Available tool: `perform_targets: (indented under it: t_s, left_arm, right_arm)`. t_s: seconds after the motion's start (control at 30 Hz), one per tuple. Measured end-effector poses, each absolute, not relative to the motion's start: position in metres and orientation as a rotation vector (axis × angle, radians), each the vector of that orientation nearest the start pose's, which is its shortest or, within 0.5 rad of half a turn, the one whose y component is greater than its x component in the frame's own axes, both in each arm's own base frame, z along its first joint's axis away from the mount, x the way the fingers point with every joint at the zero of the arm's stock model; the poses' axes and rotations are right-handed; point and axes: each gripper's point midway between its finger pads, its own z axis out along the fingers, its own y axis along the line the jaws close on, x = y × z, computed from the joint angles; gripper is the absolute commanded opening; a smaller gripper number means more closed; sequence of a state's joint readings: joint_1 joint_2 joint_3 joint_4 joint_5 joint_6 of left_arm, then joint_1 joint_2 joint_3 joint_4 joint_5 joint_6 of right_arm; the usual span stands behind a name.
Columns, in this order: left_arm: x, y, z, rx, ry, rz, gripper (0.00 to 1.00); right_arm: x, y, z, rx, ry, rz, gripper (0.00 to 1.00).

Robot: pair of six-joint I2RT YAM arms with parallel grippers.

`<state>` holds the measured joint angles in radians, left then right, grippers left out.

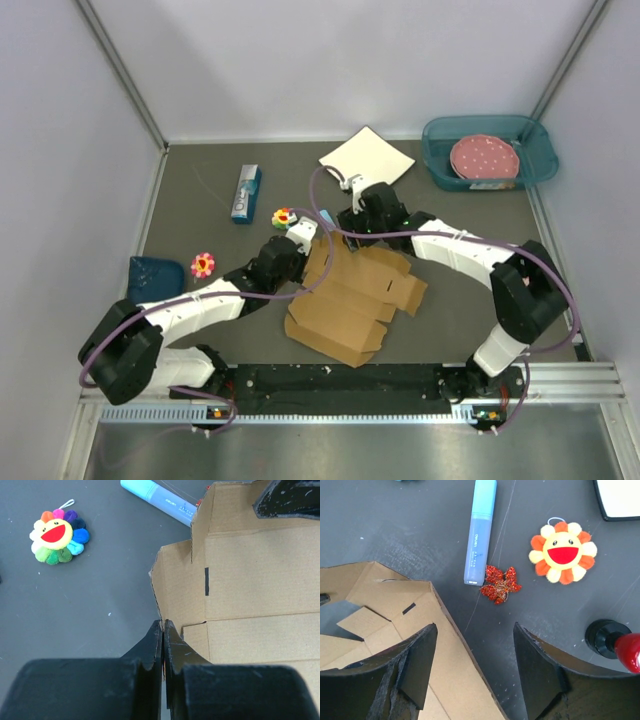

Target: Fold the paper box

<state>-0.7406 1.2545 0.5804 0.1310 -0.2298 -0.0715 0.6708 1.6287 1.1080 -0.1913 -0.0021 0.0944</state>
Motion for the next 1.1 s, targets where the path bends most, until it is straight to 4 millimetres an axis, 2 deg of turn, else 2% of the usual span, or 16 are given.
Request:
perform_targets:
  t_s: [0.2, 0.27, 0.3, 0.4, 0.5, 0.53, 0.6, 0.67, 0.73, 0.93, 1.1]
  left_arm:
    - [0.287, -0.213, 0.096, 0.560, 2.032, -0.246, 0.00]
    - [0.287, -0.212, 0.096, 0.557, 2.033, -0.247, 0.00]
    - [0.287, -0.212, 0.096, 0.556, 2.033, -0.248, 0.00]
    - [0.287, -0.213, 0.098, 0.546, 2.031, -0.254, 0.01]
    - [0.286, -0.212, 0.101, 0.518, 2.034, -0.264, 0.18]
    - [0.285, -0.212, 0.102, 0.503, 2.038, -0.267, 0.29]
    - [0.284, -0.210, 0.104, 0.473, 2.051, -0.272, 0.37]
    - [0.281, -0.208, 0.106, 0.442, 2.061, -0.285, 0.45]
    - [0.278, -0.208, 0.110, 0.409, 2.067, -0.307, 0.46]
    - [0.269, -0.205, 0.137, 0.268, 1.995, -0.430, 0.45]
    - [0.260, -0.201, 0.142, 0.144, 1.915, -0.545, 0.41]
  right_arm:
    - [0.339, 0.280, 0.098, -0.689, 2.253, 0.411, 0.36]
    - [0.338, 0.280, 0.095, -0.693, 2.258, 0.415, 0.33]
    - [0.338, 0.281, 0.095, -0.695, 2.259, 0.420, 0.27]
    - [0.336, 0.283, 0.095, -0.693, 2.261, 0.436, 0.16]
    - [0.334, 0.285, 0.095, -0.689, 2.260, 0.457, 0.09]
    - [0.333, 0.286, 0.095, -0.687, 2.255, 0.467, 0.06]
    - [0.330, 0.283, 0.094, -0.687, 2.253, 0.465, 0.01]
    - [0.328, 0.277, 0.092, -0.680, 2.255, 0.446, 0.00]
    - [0.327, 0.274, 0.091, -0.676, 2.250, 0.433, 0.00]
    - [0.320, 0.266, 0.092, -0.696, 2.211, 0.406, 0.00]
    - [0.318, 0.270, 0.098, -0.739, 2.147, 0.385, 0.00]
